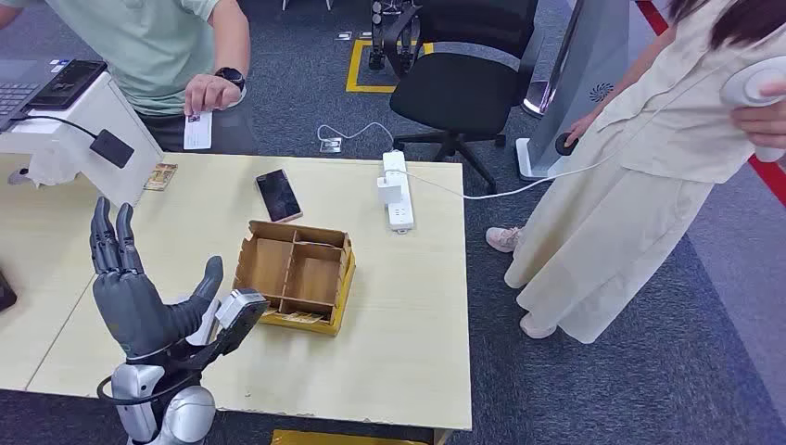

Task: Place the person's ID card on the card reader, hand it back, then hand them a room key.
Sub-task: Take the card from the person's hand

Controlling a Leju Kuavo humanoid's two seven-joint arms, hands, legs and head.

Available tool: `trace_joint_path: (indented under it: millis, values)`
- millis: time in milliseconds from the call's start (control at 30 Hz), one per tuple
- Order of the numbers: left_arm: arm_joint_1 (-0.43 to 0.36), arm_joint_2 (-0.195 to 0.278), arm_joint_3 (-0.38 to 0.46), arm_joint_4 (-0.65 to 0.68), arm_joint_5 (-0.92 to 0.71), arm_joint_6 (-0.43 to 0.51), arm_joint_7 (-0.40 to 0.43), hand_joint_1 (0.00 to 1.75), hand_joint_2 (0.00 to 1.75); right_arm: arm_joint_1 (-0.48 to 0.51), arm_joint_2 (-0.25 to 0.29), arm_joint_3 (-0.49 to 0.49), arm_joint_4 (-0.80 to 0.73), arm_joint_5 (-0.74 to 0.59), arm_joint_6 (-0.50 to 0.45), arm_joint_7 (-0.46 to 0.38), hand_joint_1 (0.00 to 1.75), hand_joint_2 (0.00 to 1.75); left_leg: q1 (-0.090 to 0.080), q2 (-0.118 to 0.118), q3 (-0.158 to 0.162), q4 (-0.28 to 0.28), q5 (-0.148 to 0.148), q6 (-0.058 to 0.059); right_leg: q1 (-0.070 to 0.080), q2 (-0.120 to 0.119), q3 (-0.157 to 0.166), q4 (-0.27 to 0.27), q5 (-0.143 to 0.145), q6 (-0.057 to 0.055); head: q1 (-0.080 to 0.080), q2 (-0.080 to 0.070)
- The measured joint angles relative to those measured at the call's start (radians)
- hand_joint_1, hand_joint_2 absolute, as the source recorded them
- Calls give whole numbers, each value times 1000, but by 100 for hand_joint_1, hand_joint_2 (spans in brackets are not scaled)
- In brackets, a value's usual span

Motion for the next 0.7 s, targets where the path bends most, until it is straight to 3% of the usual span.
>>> trace_joint_path:
  millis: [267,700]
  values:
    - [-11,29,0,8,-87,0,72,0,175,-2,-6,10,7,4,0,2,0,0,0,0,0,0,0,0,0,0,0,0,0,0,0,0]
    - [-138,175,-41,164,-204,-4,252,0,175,-20,-16,47,34,17,1,19,0,0,0,0,0,0,0,0,0,1,0,0,0,0,0,0]
